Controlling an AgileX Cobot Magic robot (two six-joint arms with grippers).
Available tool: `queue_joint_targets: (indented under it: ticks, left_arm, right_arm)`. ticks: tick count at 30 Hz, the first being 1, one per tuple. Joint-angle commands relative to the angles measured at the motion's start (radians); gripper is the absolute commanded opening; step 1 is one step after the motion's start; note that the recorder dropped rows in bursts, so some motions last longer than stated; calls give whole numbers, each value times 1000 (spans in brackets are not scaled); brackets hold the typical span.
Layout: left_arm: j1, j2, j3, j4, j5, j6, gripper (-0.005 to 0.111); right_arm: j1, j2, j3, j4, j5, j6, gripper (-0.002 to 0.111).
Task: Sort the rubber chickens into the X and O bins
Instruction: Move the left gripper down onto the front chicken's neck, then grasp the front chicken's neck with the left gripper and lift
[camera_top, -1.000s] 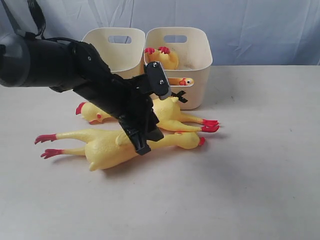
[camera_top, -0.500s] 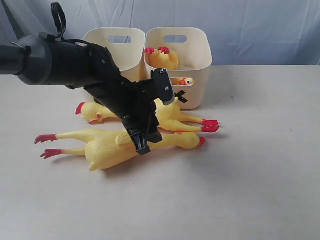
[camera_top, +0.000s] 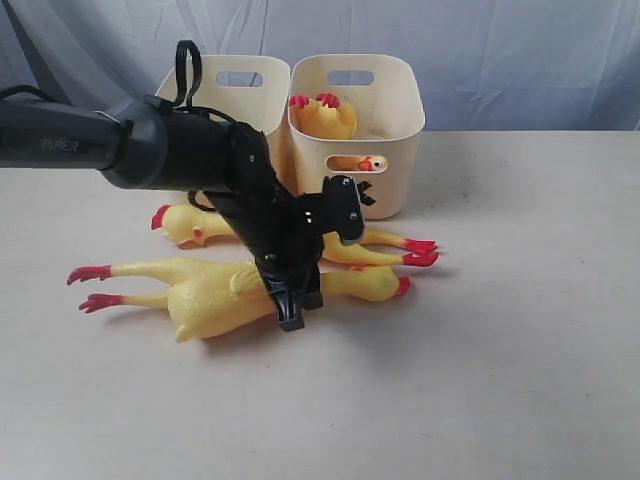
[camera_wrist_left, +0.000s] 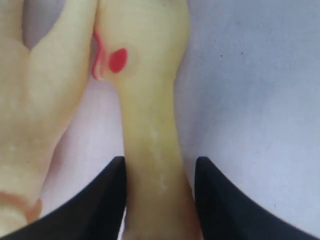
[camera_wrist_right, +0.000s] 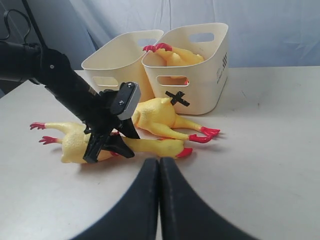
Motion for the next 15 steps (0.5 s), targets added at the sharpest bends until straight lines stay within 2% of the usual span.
queue_joint_targets:
  ticks: [1, 3, 4, 7, 15]
  left_arm:
    - [-2, 7, -6, 56, 11, -32, 40]
    - [-2, 7, -6, 61, 20, -56, 28]
    - [-2, 7, -6, 66, 32, -58, 17]
    - [-2, 7, -6, 58, 69, -58, 2]
    - [-2, -54, -6, 59, 206, -146, 0]
  right_arm:
    - [-4, -5, 5, -3, -5, -5, 0]
    - [-4, -5, 5, -3, -5, -5, 0]
    - [-4, -5, 5, -3, -5, -5, 0]
    - [-4, -5, 5, -3, -5, -5, 0]
    - [-4, -5, 5, -3, -5, -5, 0]
